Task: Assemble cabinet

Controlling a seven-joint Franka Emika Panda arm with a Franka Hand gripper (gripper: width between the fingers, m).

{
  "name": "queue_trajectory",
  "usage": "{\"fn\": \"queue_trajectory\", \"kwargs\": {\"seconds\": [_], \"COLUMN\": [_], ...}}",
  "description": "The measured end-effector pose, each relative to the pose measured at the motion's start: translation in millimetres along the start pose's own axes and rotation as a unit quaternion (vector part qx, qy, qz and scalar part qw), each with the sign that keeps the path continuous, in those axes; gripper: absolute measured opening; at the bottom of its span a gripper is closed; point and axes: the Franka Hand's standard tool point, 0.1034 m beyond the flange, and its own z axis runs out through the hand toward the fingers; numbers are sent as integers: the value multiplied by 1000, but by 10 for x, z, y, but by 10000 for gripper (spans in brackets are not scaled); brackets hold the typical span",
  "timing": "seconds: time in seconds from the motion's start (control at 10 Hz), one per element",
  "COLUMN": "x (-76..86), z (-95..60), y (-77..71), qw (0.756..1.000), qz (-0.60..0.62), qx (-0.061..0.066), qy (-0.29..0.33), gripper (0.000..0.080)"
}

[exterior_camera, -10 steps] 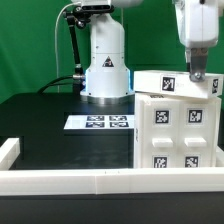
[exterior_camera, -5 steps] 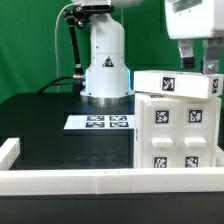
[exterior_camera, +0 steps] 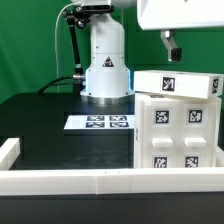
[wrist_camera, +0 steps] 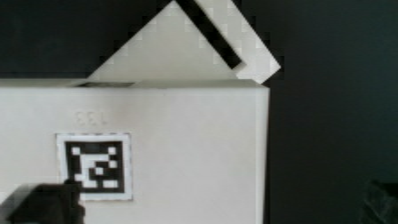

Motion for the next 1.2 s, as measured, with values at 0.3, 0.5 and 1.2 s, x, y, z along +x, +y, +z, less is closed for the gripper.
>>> {"fn": "queue_trajectory", "kwargs": {"seconds": [0.3,0.5,1.2], "x": [7,-13,-17], "z": [10,29,123], "y": [12,2,104], "qw": [968,913,839], "qz": [-251,-409,-543], "qx": [-1,-12,-27], "qy": [0,-1,-11], "gripper": [797,797,797]}}
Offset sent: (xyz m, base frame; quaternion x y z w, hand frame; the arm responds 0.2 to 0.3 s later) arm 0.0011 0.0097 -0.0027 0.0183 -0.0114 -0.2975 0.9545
